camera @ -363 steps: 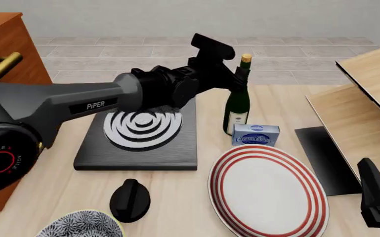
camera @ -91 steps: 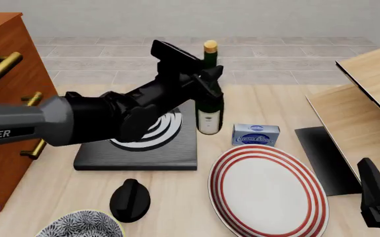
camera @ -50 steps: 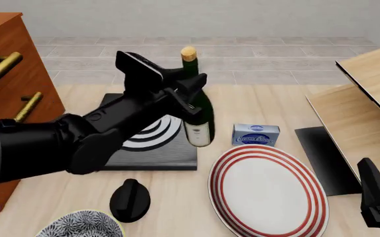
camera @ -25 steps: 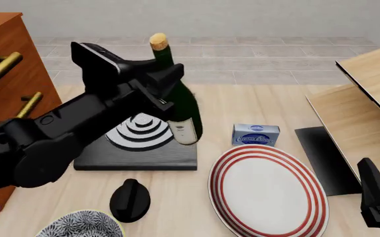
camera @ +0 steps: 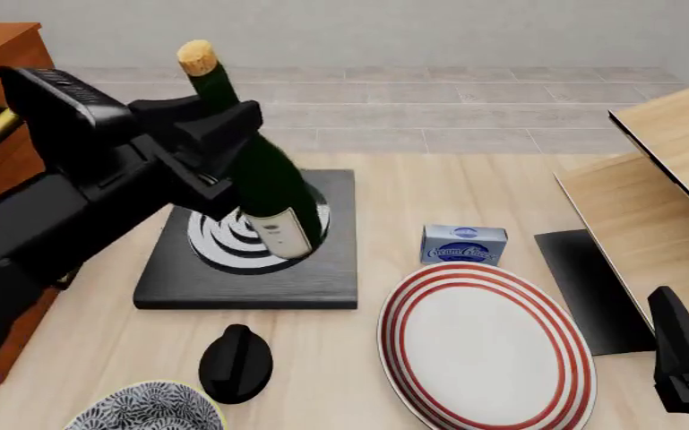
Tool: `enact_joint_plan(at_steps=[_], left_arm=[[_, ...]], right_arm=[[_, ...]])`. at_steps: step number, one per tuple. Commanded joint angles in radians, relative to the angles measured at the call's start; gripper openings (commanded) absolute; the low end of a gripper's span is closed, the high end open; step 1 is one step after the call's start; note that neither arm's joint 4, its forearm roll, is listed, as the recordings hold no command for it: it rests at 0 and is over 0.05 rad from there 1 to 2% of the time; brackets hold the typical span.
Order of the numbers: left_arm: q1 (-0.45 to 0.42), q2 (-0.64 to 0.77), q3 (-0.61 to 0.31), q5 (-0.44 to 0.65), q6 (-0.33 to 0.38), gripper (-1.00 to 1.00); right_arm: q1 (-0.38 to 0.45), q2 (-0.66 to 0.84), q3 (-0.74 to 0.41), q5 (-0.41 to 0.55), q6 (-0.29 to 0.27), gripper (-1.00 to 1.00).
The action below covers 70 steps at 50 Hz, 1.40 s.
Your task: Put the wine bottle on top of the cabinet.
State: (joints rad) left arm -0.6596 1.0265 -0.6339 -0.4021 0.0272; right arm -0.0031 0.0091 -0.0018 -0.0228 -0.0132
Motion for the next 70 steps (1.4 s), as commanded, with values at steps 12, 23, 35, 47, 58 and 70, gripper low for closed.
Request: enact_joint_plan(at_steps=[12, 23, 35, 47, 58, 70], left_arm=[[0.067, -0.128, -0.033, 0.163, 0.031, -1.0], [0.104, -0.15, -0.047, 0.21, 0.008, -1.0], [0.121, -0.217, -0.049, 0.305, 0.023, -1.0], [0.075, -0.257, -0.131, 0.424, -0.015, -1.0], [0.098, -0.295, -0.153, 0.533, 0.004, -1.0], [0.12, -0.336, -0.142, 0.587, 0.026, -1.0]], right_arm=[[0.0, 0.0, 0.0, 0.0, 0.0, 1.0], [0.0, 0.0, 0.0, 0.0, 0.0, 1.0], [0.0, 0.0, 0.0, 0.0, 0.0, 1.0], [0.0, 0.0, 0.0, 0.0, 0.0, 1.0], [0.0, 0.0, 0.0, 0.0, 0.0, 1.0], [0.0, 0.0, 0.0, 0.0, 0.0, 1.0]])
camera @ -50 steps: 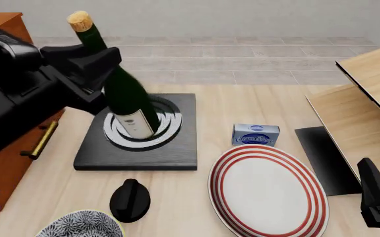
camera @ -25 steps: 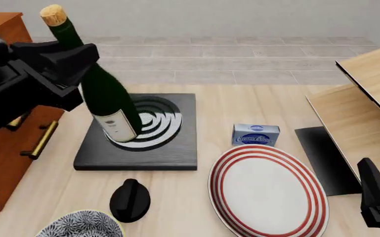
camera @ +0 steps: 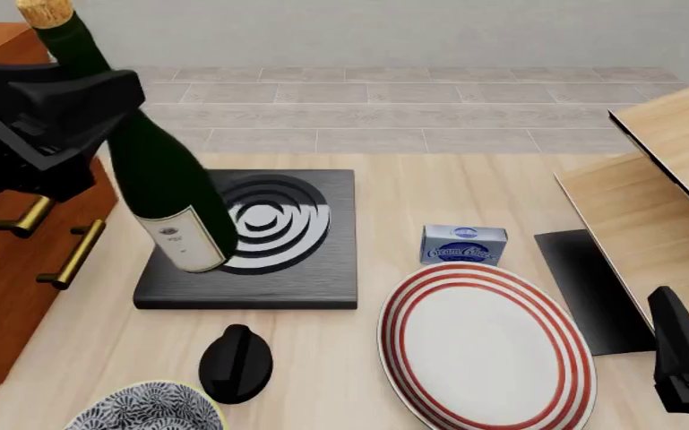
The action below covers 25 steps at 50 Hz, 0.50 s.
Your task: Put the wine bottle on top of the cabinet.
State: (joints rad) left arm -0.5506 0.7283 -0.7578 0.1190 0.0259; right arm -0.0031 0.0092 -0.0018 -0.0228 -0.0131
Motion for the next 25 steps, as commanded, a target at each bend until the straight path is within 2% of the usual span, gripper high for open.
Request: enact_joint_plan(at_steps=[1, 11, 25], left_arm=[[0.012, -0.037, -0.024, 0.074, 0.027, -1.0], [0.019, -0.016, -0.078, 0.14, 0.079, -1.0], [0.022, 0.008, -0.164, 0.239, 0.102, -1.0]], right_arm=[[0.0, 0.0, 0.0, 0.0, 0.0, 1.0], [0.0, 0.0, 0.0, 0.0, 0.0, 1.0], [0.0, 0.0, 0.0, 0.0, 0.0, 1.0]])
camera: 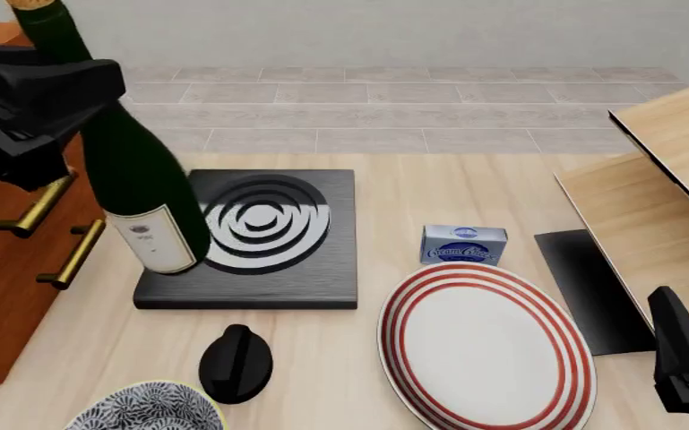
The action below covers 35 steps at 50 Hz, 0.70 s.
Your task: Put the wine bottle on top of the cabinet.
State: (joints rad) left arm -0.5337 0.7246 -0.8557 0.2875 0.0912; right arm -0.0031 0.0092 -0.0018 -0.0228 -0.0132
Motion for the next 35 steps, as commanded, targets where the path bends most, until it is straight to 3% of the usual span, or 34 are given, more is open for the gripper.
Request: enact_joint_plan(at_steps=[1, 35], left_arm=[[0.008, 0.013, -0.076, 0.08, 0.038, -1.0], [0.055, 0.079, -0.284, 0.256, 0.076, -1.0]], right_arm=[[0.0, 0.0, 0.0, 0.0, 0.0, 1.0], [0.0, 0.0, 0.0, 0.0, 0.0, 1.0]])
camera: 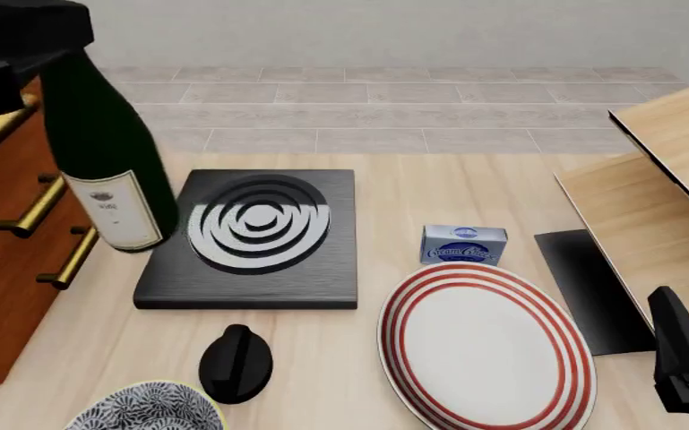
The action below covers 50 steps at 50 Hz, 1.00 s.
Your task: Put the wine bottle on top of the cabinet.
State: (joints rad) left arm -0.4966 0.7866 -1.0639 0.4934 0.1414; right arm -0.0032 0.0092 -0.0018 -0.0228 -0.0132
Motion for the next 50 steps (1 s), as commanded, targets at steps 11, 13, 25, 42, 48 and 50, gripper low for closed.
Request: enact_joint_plan(at_steps=[11, 13, 25, 42, 48, 50], left_arm=[[0.055, 0.024, -0.17, 0.117, 0.039, -1.0], [0.065, 0.036, -0.2, 0.136, 0.05, -1.0], [0.105, 0.056, -0.245, 0.164, 0.074, -1.0], [0.163, 0.108, -0.35, 0.182, 0.09, -1.0], [0.179, 0.135, -0.367, 0.176, 0.096, -1.0], [0.181, 0.136, -0.368, 0.175, 0.094, -1.0]], right_arm=[[0.0, 0.0, 0.0, 0.0, 0.0, 1.0], [0.0, 0.0, 0.0, 0.0, 0.0, 1.0], [0.0, 0.0, 0.0, 0.0, 0.0, 1.0], [0.0, 0.0, 0.0, 0.0, 0.0, 1.0], [0.0, 0.0, 0.0, 0.0, 0.0, 1.0], [0.0, 0.0, 0.0, 0.0, 0.0, 1.0]])
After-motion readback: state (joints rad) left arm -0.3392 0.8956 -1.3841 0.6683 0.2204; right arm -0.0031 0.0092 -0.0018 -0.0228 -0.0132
